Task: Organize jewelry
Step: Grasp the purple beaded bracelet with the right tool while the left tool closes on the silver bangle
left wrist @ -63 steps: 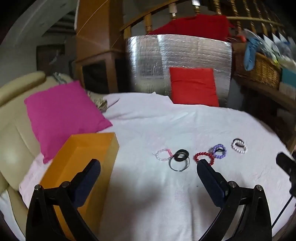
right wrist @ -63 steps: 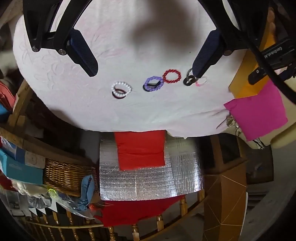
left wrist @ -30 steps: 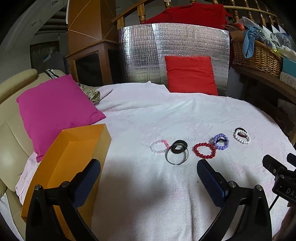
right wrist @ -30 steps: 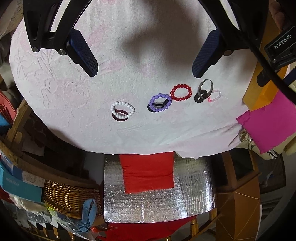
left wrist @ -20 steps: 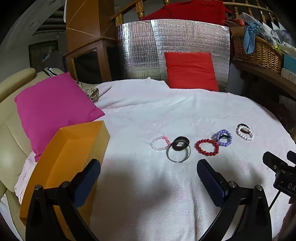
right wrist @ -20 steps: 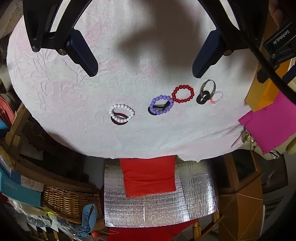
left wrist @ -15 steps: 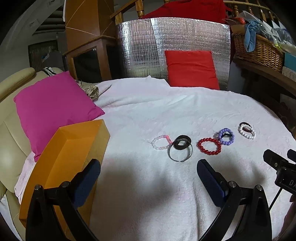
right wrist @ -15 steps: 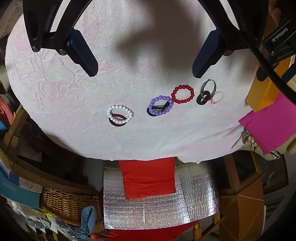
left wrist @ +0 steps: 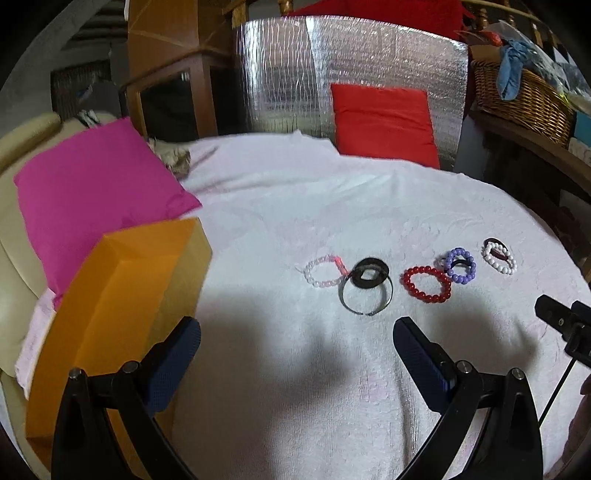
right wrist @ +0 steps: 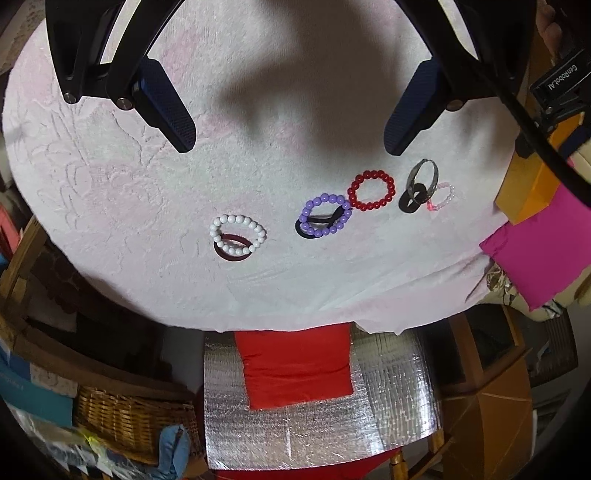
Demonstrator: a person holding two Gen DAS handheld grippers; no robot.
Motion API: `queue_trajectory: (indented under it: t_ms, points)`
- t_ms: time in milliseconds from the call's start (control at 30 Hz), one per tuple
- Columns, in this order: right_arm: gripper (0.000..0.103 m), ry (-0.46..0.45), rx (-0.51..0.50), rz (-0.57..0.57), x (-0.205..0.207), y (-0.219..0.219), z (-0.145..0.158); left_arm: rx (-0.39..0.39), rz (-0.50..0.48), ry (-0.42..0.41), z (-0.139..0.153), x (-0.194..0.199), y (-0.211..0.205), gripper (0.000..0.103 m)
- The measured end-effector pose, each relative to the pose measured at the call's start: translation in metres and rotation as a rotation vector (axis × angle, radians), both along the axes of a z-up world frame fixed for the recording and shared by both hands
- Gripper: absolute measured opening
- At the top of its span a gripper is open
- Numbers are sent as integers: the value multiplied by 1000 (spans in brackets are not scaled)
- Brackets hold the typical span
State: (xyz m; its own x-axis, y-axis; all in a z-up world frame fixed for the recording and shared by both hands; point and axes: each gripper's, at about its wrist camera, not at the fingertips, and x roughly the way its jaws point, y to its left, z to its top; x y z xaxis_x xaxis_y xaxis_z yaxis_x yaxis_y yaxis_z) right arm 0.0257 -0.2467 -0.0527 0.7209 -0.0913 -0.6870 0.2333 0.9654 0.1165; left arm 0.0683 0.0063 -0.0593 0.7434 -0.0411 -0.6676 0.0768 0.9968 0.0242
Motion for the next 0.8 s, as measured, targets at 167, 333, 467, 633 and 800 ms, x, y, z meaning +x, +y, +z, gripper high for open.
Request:
queue_trajectory:
  t_ms: [167,333,467,633,800]
  points:
    - [91,24,73,15,22,-18,-11,-12,-11,77,-18,27,6,103]
    - [79,35,154,15,51,-30,-24,-33,-33,110,-32,43,6,103]
    - [64,43,192,25,85,-33,-36,-55,-84,115,-38,55,0,97]
    - [53,85,236,14,116,-32,-56,-109,-157,139,-47,77,-11,77]
    - [40,77,266,-20,139,-35,-67,-120,-217,165,-60,96,-28,65]
